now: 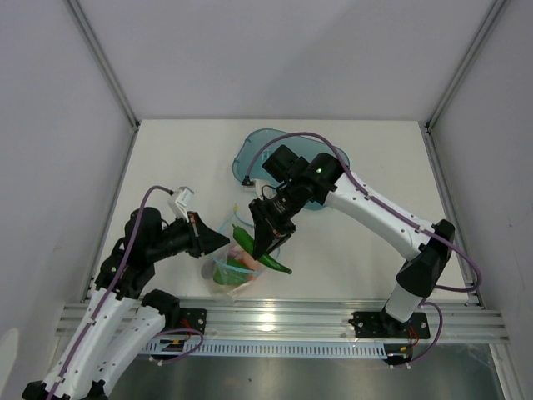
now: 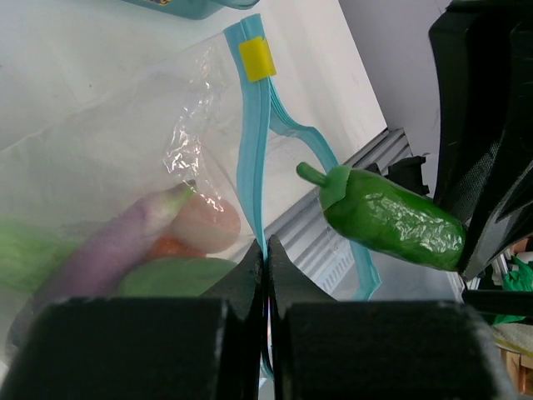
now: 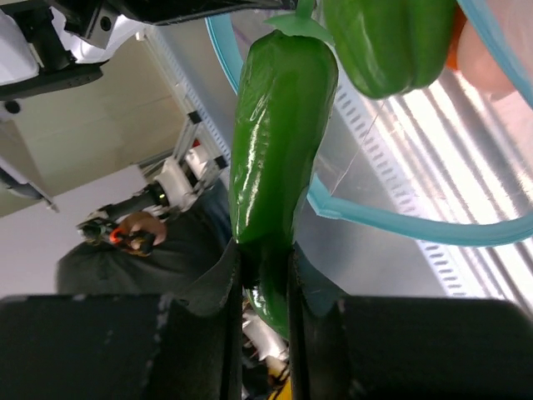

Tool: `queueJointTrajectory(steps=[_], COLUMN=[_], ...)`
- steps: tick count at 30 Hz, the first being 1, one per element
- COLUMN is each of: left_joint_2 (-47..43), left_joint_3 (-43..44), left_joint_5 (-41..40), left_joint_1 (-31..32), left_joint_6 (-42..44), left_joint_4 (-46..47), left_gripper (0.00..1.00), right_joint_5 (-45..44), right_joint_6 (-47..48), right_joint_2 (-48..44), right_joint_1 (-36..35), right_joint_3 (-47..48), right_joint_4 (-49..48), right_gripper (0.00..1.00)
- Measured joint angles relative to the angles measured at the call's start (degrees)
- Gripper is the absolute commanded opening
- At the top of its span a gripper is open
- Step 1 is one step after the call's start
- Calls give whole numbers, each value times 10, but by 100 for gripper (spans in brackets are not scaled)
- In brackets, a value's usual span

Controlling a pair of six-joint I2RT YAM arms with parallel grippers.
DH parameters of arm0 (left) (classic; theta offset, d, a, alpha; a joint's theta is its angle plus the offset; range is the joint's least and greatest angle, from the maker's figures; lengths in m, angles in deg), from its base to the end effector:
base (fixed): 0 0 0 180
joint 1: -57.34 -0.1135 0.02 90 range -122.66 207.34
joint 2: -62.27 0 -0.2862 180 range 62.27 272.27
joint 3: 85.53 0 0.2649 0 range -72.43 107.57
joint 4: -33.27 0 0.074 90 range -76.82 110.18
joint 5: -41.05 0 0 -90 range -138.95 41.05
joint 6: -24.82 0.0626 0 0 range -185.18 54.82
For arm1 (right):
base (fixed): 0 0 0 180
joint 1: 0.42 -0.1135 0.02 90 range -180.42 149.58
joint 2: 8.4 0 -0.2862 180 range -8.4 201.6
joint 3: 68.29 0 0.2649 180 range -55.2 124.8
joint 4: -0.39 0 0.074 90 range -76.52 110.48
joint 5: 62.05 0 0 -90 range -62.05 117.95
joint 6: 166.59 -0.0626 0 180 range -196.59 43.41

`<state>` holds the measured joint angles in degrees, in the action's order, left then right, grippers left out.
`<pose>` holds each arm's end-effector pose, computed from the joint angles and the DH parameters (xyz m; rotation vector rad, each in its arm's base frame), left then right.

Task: Place the food in the zip-top bag and seal the zipper
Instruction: Place the fake vegetable in the zipper food storage bag.

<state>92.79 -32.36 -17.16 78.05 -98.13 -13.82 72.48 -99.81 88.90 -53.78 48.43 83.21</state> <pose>0.1134 -0.0781 0.3082 0.1578 2.1126 -1.1352 0.1792 0.3145 0.3794 0.9628 -2.5617 -1.2743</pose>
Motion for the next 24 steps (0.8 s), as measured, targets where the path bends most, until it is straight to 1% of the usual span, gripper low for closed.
queueJointTrajectory(steps=[6, 13, 14, 16, 17, 19, 20, 22, 23, 24], left_joint_2=[-3, -12, -13, -14, -15, -17, -18, -18, -18, -18], left_joint_3=[0, 0, 0, 0, 0, 0, 0, 0, 0, 0], left_joint_5=[9, 17, 17, 17, 17, 18, 19, 21, 24, 26], left_joint_1=[0, 0, 0, 0, 0, 0, 0, 0, 0, 0], left_joint_6=[3, 5, 5, 5, 5, 5, 5, 4, 4, 4], left_joint_4=[0, 0, 0, 0, 0, 0, 0, 0, 0, 0], left_gripper=[0, 1, 1, 1, 1, 1, 1, 1, 1, 0], right_joint_5=[38, 70, 70, 69, 67, 59, 53, 40, 35, 28], right_joint_6=[-31, -55, -56, -58, -60, -70, -76, -87, -88, -94], right_joint_2=[36, 89, 99, 116, 120, 127, 128, 128, 128, 128], right_joint_1=[6, 21, 24, 29, 30, 34, 35, 37, 36, 36], right_joint_3=[31, 61, 67, 77, 80, 82, 82, 82, 82, 82], right_joint_4=[27, 37, 39, 40, 40, 34, 28, 10, 2, -8], right_gripper=[0, 5, 10, 17, 25, 37, 49, 57, 65, 68])
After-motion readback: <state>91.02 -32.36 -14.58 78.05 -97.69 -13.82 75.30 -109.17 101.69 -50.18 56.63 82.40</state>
